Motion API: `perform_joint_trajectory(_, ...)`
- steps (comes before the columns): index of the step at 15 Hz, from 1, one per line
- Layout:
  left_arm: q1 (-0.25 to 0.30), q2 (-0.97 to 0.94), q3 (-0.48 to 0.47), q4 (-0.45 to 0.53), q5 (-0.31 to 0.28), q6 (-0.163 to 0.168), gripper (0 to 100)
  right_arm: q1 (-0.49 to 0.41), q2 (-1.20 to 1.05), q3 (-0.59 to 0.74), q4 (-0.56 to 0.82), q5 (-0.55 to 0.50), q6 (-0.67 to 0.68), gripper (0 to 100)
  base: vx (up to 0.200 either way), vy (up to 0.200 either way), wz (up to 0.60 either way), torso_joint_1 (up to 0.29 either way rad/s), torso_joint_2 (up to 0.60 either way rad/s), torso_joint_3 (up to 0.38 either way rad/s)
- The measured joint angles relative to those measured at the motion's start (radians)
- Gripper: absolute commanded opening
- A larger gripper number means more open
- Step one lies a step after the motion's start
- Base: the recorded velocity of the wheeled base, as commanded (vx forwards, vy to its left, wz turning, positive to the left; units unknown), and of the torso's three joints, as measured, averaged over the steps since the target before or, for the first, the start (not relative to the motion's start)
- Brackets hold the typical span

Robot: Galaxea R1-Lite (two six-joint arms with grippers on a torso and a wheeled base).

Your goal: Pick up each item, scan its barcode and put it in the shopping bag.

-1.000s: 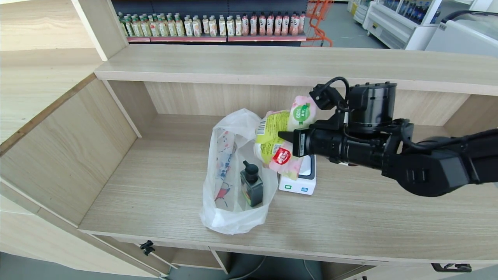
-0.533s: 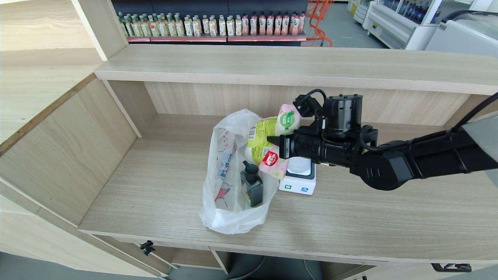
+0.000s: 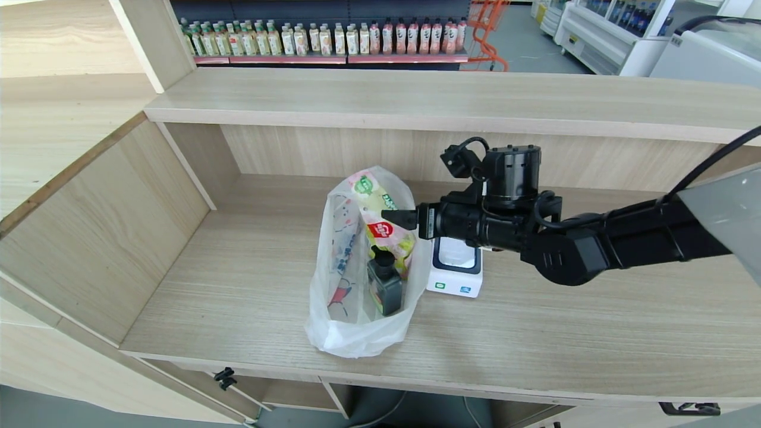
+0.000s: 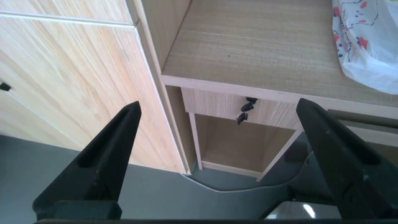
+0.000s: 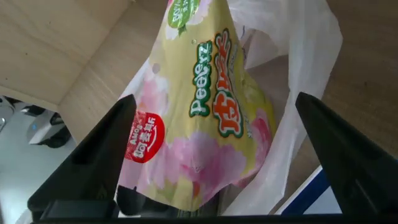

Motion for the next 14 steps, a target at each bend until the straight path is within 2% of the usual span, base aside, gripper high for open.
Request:
perform_joint_trajectory(3, -0.001, 0.000, 0.000, 0.000, 0.000, 0.000, 100, -0.005, -0.074, 0.050, 0.005, 0.007, 0.044, 100, 0.000, 0.000, 0.00, 0.000, 0.00, 0.000)
perform_joint_trajectory(5, 0.000, 0.000, 0.000, 0.000, 0.000, 0.000, 100, -0.014, -0.189, 0.168, 0.031, 0.017, 0.062, 100, 0.000, 0.000, 0.00, 0.000, 0.00, 0.000)
perform_joint_trajectory(8, -0.001, 0.000, 0.000, 0.000, 0.000, 0.000, 100, -0.047, -0.511, 0.404, 0.124, -0.020, 0.044, 100, 0.000, 0.000, 0.00, 0.000, 0.00, 0.000)
perform_joint_trajectory(11, -0.001, 0.000, 0.000, 0.000, 0.000, 0.000, 100, -0.132, -0.927, 0.681, 0.253, -0.182, -0.002, 100, 0.000, 0.000, 0.00, 0.000, 0.00, 0.000)
perform_joint_trajectory(12, -0.001, 0.000, 0.000, 0.000, 0.000, 0.000, 100, -0.170, -1.067, 0.787, 0.287, -0.217, -0.016, 100, 0.000, 0.000, 0.00, 0.000, 0.00, 0.000)
perform_joint_trajectory(14, -0.001, 0.000, 0.000, 0.000, 0.000, 0.000, 100, -0.270, -1.339, 0.995, 0.332, -0.212, -0.063, 100, 0.000, 0.000, 0.00, 0.000, 0.00, 0.000)
